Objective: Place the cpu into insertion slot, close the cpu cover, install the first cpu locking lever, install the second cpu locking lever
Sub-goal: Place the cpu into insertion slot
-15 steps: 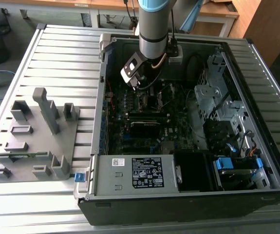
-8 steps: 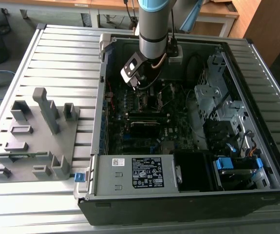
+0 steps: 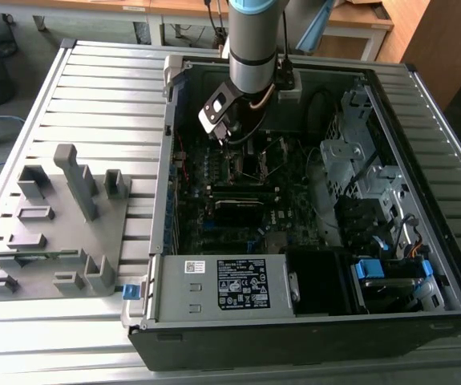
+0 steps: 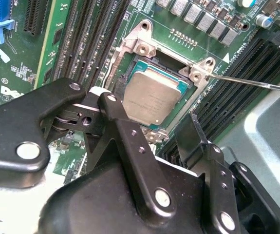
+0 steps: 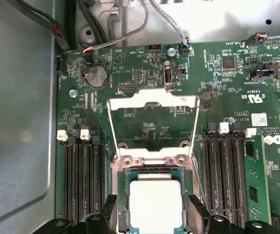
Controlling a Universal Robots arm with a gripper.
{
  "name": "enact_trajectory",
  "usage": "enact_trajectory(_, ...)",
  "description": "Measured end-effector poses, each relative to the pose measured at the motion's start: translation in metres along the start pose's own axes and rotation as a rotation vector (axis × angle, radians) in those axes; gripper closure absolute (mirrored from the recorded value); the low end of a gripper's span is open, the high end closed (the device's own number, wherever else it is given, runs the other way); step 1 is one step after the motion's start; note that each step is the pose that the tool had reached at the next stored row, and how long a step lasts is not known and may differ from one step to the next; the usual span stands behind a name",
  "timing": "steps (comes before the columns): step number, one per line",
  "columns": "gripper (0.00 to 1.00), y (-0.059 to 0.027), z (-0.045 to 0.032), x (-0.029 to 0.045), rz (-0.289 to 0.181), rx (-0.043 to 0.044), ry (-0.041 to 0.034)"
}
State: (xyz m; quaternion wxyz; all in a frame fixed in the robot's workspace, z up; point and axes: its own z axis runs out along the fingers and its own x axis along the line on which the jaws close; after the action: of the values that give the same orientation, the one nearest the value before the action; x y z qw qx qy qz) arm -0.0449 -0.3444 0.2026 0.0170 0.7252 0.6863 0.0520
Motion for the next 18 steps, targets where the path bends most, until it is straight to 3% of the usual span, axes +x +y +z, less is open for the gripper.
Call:
enact_trajectory(9, 0.35, 0.0000, -0.0001, -0.0001, 0.000, 0.0012, -0.0004)
enact_trajectory(18, 0.71, 0.0000, -0.0001, -0.0001, 0.000, 0.0021, -0.0005)
